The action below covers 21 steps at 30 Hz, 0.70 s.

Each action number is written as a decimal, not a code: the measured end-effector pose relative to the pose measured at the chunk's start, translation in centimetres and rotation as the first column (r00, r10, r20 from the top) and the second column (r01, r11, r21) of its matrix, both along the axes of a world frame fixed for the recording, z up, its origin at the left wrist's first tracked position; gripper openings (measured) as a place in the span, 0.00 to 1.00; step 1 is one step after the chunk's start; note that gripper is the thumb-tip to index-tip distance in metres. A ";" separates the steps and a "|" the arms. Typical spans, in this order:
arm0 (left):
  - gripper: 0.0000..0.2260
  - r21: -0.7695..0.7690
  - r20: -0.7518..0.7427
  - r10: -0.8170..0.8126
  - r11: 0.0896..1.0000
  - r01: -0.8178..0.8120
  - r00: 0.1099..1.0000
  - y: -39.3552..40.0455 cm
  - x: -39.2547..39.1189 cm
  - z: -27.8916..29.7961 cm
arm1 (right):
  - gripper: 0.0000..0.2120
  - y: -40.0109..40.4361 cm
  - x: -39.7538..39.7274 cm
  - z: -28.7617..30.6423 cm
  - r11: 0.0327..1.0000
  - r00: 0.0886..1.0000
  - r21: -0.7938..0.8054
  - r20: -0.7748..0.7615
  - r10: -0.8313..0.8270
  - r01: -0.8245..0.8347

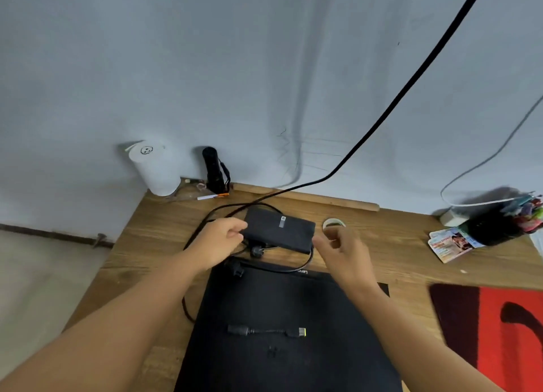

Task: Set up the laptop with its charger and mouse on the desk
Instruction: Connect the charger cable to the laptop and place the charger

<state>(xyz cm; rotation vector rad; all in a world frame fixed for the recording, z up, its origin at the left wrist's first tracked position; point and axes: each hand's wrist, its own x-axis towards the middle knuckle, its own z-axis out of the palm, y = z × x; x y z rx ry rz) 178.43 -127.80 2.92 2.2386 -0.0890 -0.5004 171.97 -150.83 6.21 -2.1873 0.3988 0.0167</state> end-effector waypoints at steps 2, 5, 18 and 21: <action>0.15 0.020 -0.044 0.020 1.000 -0.019 0.999 1.0 -1.0 -1.5 | 0.12 0.1 -0.3 -2.2 0.997 0.997 -0.031 -0.046 0.063 -0.064; 0.14 0.089 -0.010 0.010 0.996 -0.009 1.000 1.9 -2.4 -3.1 | 0.13 0.5 0.0 -5.0 0.985 0.984 -0.072 -0.094 0.148 -0.155; 0.15 0.336 0.169 -0.243 0.925 0.176 0.955 3.5 -3.4 -5.8 | 0.16 2.7 0.7 -10.0 0.766 0.826 -0.315 -0.138 0.547 -0.560; 0.13 0.342 0.227 -0.218 0.930 0.132 0.949 3.7 -2.8 -6.3 | 0.11 2.9 -0.4 -9.7 0.771 0.807 -0.279 -0.021 0.591 -0.572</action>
